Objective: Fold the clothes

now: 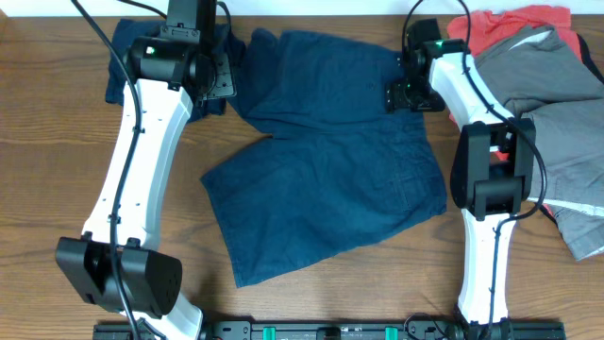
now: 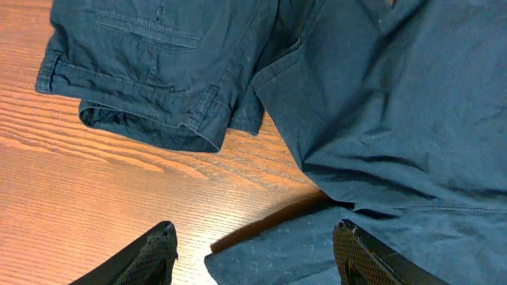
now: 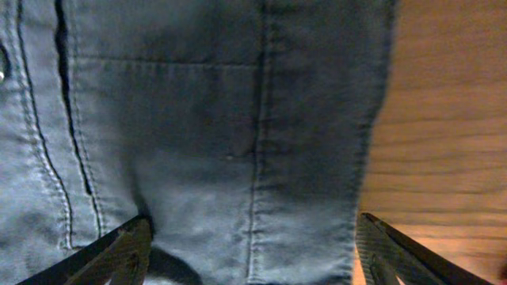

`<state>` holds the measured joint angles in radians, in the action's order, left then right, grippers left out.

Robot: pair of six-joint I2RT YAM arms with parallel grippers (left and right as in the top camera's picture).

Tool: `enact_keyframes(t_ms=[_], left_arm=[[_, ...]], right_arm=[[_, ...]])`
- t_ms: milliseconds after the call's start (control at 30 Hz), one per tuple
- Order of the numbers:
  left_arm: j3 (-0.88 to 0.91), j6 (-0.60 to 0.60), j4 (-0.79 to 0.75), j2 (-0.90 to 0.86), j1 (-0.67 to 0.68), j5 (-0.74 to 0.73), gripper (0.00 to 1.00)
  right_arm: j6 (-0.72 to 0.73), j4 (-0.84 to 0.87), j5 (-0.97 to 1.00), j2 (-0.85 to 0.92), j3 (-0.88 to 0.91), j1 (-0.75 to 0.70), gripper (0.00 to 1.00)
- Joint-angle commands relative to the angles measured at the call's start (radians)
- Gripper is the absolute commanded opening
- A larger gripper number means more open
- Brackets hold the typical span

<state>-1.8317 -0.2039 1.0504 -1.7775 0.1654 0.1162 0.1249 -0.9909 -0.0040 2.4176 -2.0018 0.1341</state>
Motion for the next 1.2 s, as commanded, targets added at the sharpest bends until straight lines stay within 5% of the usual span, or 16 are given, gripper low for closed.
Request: enact_keyframes(t_ms=[0, 433, 667, 1033, 1167], left_arm=[[-0.005, 0.021, 0.006, -0.022, -0.003, 0.017, 0.66], [-0.002, 0.020, 0.001, -0.029, -0.003, 0.017, 0.66], [0.011, 0.020, 0.000, -0.049, -0.003, 0.017, 0.66], [0.013, 0.020, -0.002, -0.085, -0.003, 0.017, 0.66], [0.011, 0.020, -0.012, -0.084, -0.003, 0.016, 0.75]], right_arm=[[0.003, 0.001, 0.055, 0.045, 0.008, 0.011, 0.80], [0.009, -0.046, 0.367, 0.057, 0.013, 0.010, 0.79], [0.009, -0.066, 0.563, 0.057, 0.020, 0.003, 0.87], [0.026, -0.074, 0.479, 0.051, 0.017, -0.059, 0.99], [0.094, -0.112, 0.372, -0.012, 0.003, -0.064, 0.99]])
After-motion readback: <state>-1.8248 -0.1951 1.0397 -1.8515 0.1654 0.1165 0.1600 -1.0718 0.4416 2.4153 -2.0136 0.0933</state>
